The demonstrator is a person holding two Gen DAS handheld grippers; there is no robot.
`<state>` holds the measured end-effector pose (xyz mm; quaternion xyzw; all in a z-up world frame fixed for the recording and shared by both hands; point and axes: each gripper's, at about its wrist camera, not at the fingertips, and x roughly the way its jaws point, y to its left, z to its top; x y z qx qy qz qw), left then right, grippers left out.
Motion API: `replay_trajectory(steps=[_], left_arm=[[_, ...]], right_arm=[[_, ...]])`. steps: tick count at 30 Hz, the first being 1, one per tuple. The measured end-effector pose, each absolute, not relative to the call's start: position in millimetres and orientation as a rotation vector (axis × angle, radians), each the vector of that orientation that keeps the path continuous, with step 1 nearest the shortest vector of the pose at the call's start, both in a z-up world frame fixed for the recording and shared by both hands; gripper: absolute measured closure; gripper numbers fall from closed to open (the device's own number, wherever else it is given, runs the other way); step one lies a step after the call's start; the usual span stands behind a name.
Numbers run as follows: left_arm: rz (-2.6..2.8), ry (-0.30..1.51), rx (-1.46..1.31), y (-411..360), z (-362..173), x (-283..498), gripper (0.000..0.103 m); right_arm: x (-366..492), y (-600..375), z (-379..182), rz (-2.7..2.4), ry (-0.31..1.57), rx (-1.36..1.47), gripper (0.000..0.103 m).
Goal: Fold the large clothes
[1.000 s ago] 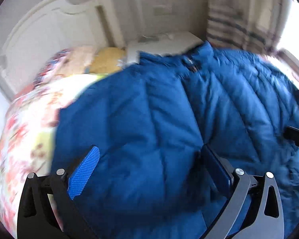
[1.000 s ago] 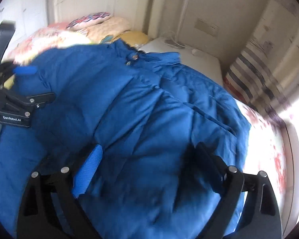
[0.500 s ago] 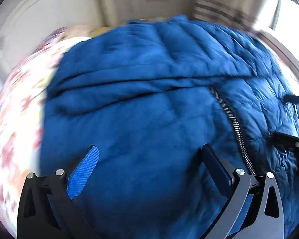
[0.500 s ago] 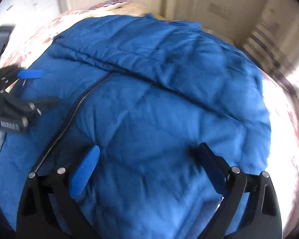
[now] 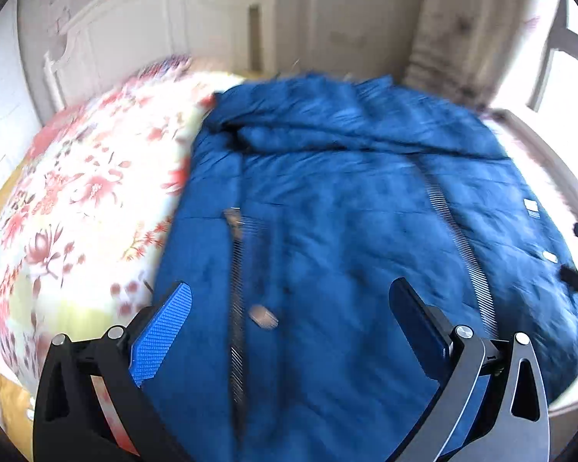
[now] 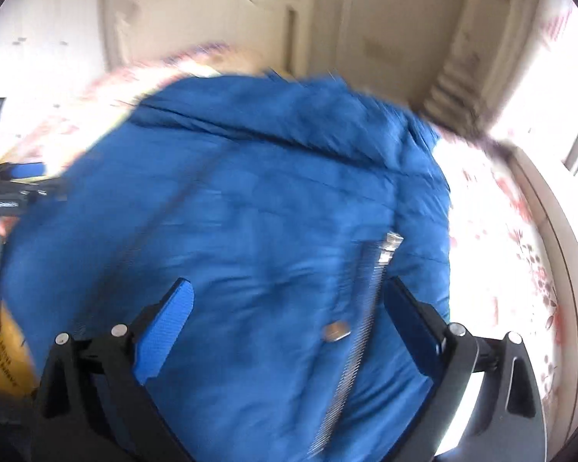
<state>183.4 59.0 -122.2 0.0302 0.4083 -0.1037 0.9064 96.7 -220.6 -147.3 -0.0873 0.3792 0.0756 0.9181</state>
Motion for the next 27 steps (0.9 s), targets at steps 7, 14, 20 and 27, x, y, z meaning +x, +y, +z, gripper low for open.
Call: replay_trajectory(steps=[7, 14, 20, 27], left_arm=[[-0.251, 0.873, 0.218, 6, -174, 132, 0.004], [-0.213, 0.79, 0.169, 33, -165, 110, 0.004], [-0.233, 0.798, 0.133, 55, -182, 102, 0.004], [-0.2, 0.732, 0.059, 91, -158, 81, 0.004]], right_arm=[[56, -175, -203, 0.178, 0.819, -0.259, 0.005], [34, -202, -188, 0.137, 0.729, -0.17, 0.008], [30, -235, -210, 0.098, 0.752, -0.091, 0.007], [-10, -267, -177, 0.052, 0.692, -0.069, 0.008]])
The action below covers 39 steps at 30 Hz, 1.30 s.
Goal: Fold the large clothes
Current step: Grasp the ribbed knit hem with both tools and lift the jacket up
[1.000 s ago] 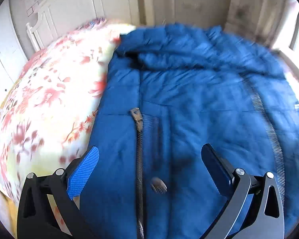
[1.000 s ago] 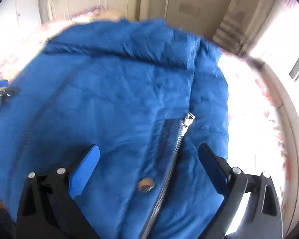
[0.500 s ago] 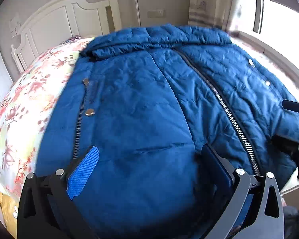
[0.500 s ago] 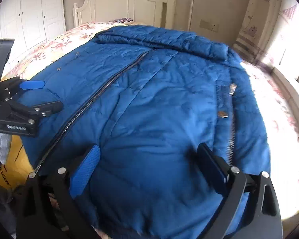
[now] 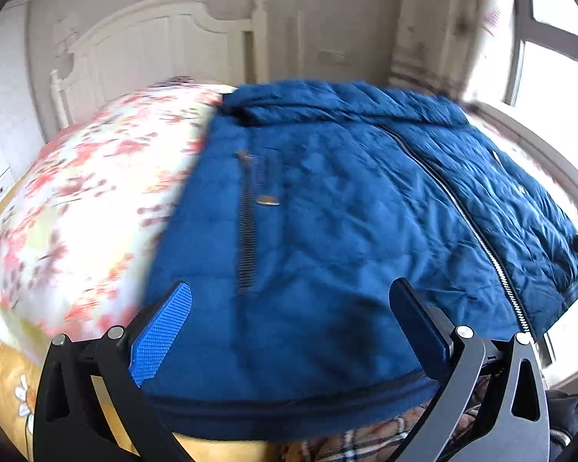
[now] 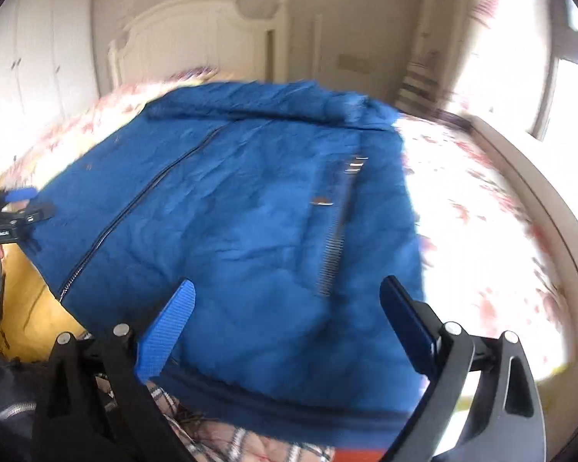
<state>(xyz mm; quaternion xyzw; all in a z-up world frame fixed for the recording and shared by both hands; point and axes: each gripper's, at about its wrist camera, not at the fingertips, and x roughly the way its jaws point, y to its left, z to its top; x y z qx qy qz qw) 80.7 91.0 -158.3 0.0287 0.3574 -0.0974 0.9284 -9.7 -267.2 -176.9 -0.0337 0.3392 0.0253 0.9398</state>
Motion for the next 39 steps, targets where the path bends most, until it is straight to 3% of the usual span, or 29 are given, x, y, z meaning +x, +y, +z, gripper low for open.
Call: replay_trajectory(steps=[9, 14, 16, 18, 22, 24, 39], left_arm=[[-0.233, 0.781, -0.19, 175, -180, 59, 0.004], [-0.318, 0.801, -0.291, 173, -196, 60, 0.004], [-0.345, 0.802, -0.326, 170, -198, 60, 0.006], [-0.38, 0.785, -0.352, 168, -197, 57, 0.01], [-0.339, 0.762, -0.372, 172, -193, 51, 0.034], [-0.343, 0.742, -0.391, 178, -190, 47, 0.041], [-0.448, 0.692, -0.522, 182, -185, 70, 0.042]], right_arm=[[-76, -364, -222, 0.118, 0.717, 0.327, 0.019], [-72, -372, -245, 0.22, 0.679, 0.495, 0.033], [-70, -365, -241, 0.258, 0.663, 0.496, 0.046], [-68, -355, -235, 0.239, 0.665, 0.445, 0.045], [-71, -348, -226, 0.225, 0.643, 0.41, 0.049], [-75, -343, -217, 0.229, 0.624, 0.377, 0.049], [-37, -345, -222, 0.284, 0.589, 0.523, 0.048]])
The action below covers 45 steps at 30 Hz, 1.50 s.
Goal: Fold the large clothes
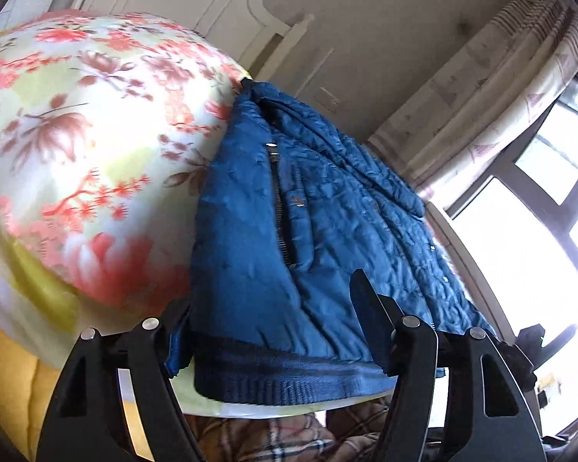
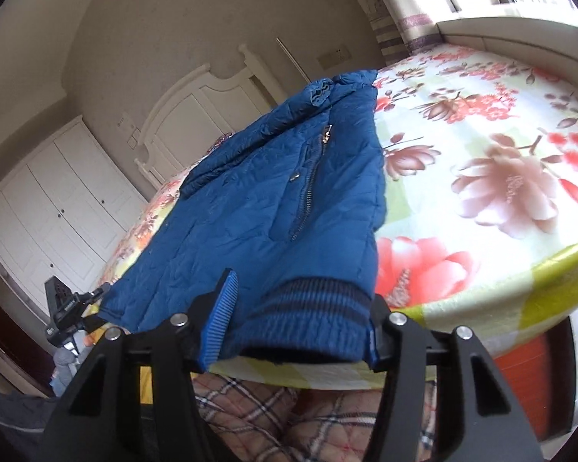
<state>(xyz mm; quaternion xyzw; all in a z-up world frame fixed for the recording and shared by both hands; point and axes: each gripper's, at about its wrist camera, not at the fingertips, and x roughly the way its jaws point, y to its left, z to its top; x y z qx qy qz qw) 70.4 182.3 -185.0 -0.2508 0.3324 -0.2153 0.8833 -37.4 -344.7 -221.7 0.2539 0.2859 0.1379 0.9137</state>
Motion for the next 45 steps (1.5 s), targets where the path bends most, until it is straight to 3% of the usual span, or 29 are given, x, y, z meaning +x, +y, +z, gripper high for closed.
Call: replay_trajectory(steps=[6, 9, 14, 16, 17, 18, 20, 26, 34, 40, 45], left_arm=[[-0.457, 0.675, -0.461, 167, -178, 71, 0.042], [-0.409, 0.724, -0.421, 162, -184, 82, 0.043], [-0.391, 0.754, -0.398, 159, -182, 78, 0.042], [-0.402, 0.758, -0.382, 158, -182, 76, 0.051], [-0.405, 0.773, -0.382, 160, -184, 76, 0.07], [-0.419, 0.771, -0.401, 164, -186, 75, 0.075], [-0.464, 0.731, -0.462, 172, -186, 70, 0.084], [-0.609, 0.637, -0.609, 196, -153, 23, 0.087], [-0.765, 0.437, -0.699, 237, -89, -54, 0.087], [-0.748, 0.458, -0.822, 227, -53, 49, 0.086], [-0.595, 0.604, -0.887, 188, -47, 205, 0.082]], right_arm=[[-23, -329, -218, 0.295, 0.596, 0.516, 0.048], [-19, -330, -223, 0.266, 0.604, 0.548, 0.056], [-30, -340, -228, 0.273, 0.605, 0.617, 0.057], [-34, -341, -228, 0.262, 0.605, 0.598, 0.066], [-34, -341, -228, 0.246, 0.607, 0.586, 0.07], [-34, -342, -229, 0.243, 0.608, 0.588, 0.079], [-36, -342, -231, 0.254, 0.588, 0.594, 0.084], [-66, -340, -206, 0.315, 0.528, 0.556, 0.089], [-172, -329, -141, 0.541, 0.391, 0.452, 0.088], [-108, -332, -81, 0.528, 0.321, 0.496, 0.088], [52, -355, -57, 0.379, 0.392, 0.611, 0.085]])
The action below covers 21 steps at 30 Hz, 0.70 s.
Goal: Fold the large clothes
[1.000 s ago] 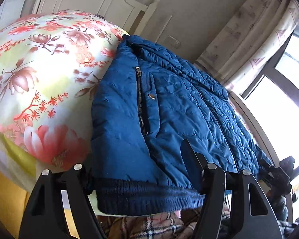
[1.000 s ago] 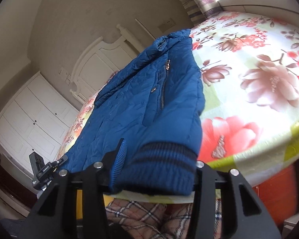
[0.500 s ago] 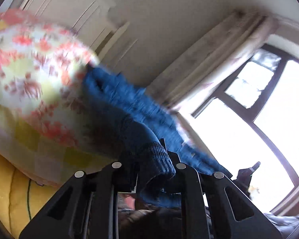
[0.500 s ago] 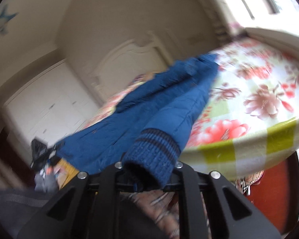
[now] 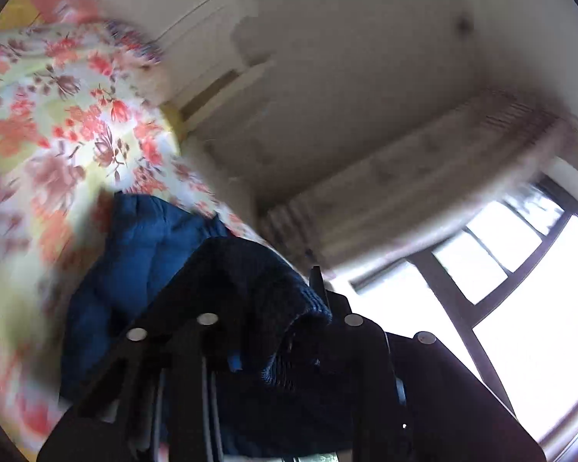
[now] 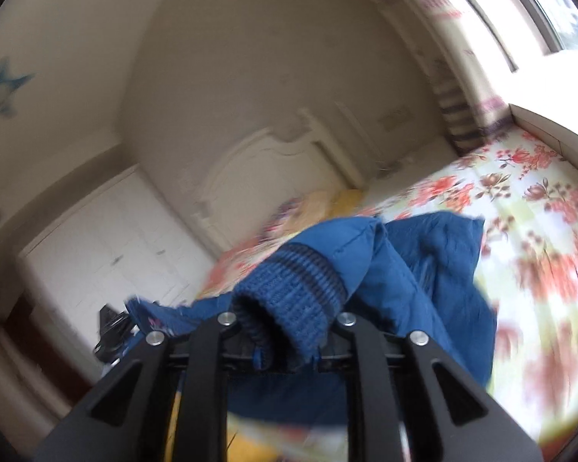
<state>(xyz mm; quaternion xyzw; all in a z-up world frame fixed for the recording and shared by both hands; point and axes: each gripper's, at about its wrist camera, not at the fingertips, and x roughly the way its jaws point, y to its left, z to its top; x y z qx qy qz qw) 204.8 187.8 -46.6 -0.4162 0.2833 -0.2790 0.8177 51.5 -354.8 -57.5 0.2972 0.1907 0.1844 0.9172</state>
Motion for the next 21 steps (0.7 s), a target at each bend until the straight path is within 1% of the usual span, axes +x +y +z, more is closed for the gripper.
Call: replay_trajectory(steps=[2, 3, 4, 5, 7, 8, 9, 10, 11, 13, 15, 17, 18, 19, 21], left_arm=[[-0.502, 0.689, -0.896, 175, -61, 256, 0.08], [-0.451, 0.754, -0.925, 172, -78, 286, 0.079], [-0.436, 0.797, -0.966, 173, -94, 304, 0.074], [-0.43, 0.82, -0.999, 176, -105, 312, 0.07], [-0.442, 0.843, -1.11, 192, -133, 328, 0.067], [-0.449, 0.831, -1.118, 199, -138, 330, 0.058], [-0.444, 0.82, -1.104, 205, -140, 332, 0.046], [-0.438, 0.802, -1.081, 212, -138, 331, 0.043], [-0.434, 0.792, -1.053, 218, -136, 331, 0.043], [-0.443, 0.801, -0.945, 223, -126, 333, 0.042], [-0.449, 0.845, -0.759, 213, -113, 336, 0.042], [-0.459, 0.895, -0.578, 196, -108, 339, 0.042], [-0.466, 0.918, -0.472, 184, -105, 340, 0.039], [-0.472, 0.933, -0.395, 176, -107, 341, 0.031], [-0.483, 0.95, -0.268, 159, -111, 345, 0.024]], right_arm=[[107, -365, -69, 0.309, 0.453, 0.671, 0.073], [139, -372, -82, 0.287, 0.5, 0.704, 0.051], [158, -377, -92, 0.273, 0.524, 0.721, 0.03], [174, -386, -105, 0.248, 0.534, 0.751, 0.028], [181, -401, -124, 0.243, 0.509, 0.802, 0.028], [180, -405, -129, 0.249, 0.498, 0.808, 0.028], [180, -412, -134, 0.238, 0.488, 0.79, 0.028], [179, -417, -136, 0.213, 0.495, 0.751, 0.028], [174, -420, -139, 0.197, 0.508, 0.719, 0.028], [174, -425, -140, 0.17, 0.548, 0.625, 0.028], [182, -425, -138, 0.136, 0.595, 0.493, 0.028], [193, -424, -139, 0.146, 0.642, 0.422, 0.028], [200, -422, -139, 0.156, 0.664, 0.396, 0.028], [212, -420, -142, 0.172, 0.691, 0.364, 0.028], [224, -416, -144, 0.201, 0.716, 0.337, 0.028]])
